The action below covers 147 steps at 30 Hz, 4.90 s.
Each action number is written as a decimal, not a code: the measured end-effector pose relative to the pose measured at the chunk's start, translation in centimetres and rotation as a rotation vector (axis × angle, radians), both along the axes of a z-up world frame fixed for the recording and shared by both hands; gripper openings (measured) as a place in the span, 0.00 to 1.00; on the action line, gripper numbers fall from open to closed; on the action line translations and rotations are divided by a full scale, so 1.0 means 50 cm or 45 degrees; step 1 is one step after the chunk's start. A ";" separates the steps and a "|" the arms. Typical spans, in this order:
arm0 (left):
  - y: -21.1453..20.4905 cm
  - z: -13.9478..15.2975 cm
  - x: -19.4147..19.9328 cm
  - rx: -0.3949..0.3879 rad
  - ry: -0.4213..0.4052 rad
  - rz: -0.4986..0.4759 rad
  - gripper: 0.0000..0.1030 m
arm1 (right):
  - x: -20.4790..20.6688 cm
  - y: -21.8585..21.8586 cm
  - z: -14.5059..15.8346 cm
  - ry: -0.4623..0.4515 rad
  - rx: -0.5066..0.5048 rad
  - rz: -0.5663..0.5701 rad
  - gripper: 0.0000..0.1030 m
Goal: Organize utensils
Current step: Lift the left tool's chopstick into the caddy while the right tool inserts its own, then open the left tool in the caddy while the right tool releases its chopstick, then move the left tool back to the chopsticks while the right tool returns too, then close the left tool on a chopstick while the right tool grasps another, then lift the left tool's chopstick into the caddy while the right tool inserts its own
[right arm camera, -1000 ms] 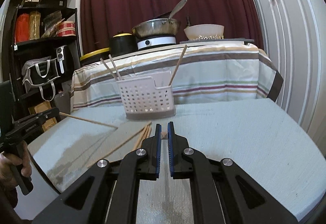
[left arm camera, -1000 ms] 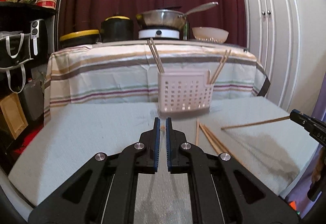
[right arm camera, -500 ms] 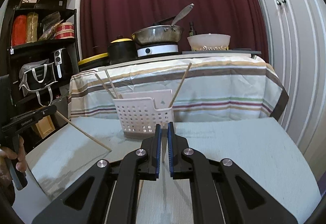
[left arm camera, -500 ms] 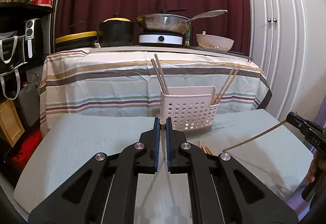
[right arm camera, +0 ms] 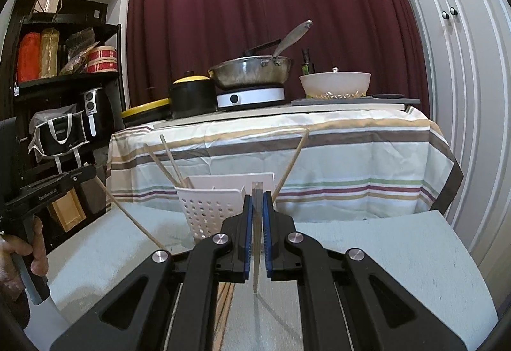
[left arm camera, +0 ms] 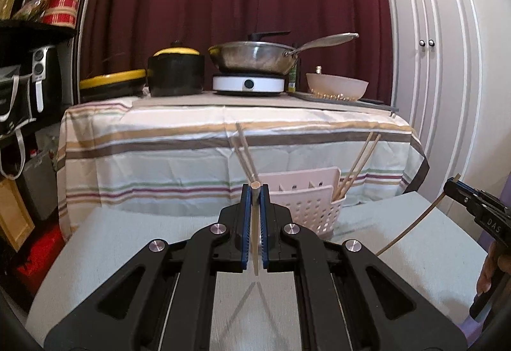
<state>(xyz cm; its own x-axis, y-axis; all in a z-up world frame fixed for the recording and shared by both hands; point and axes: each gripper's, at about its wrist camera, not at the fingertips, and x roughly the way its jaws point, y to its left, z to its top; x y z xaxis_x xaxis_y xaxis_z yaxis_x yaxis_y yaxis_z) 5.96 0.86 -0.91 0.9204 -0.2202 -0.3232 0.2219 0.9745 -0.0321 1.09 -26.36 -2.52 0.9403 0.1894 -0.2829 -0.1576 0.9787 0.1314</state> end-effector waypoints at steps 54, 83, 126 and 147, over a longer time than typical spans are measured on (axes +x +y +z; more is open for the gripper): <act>-0.065 0.031 0.129 -0.043 0.025 -0.116 0.76 | 0.151 0.018 0.046 0.013 0.028 0.040 0.47; -0.018 -0.329 -0.147 0.116 0.340 0.034 0.75 | -0.145 0.102 -0.320 0.363 -0.049 0.109 0.33; -0.081 -0.377 -0.152 0.122 0.345 -0.111 0.06 | -0.158 0.021 -0.330 0.307 0.067 -0.009 0.07; -0.037 -0.184 -0.205 0.013 0.082 -0.038 0.06 | -0.192 -0.002 -0.155 0.057 0.023 -0.049 0.07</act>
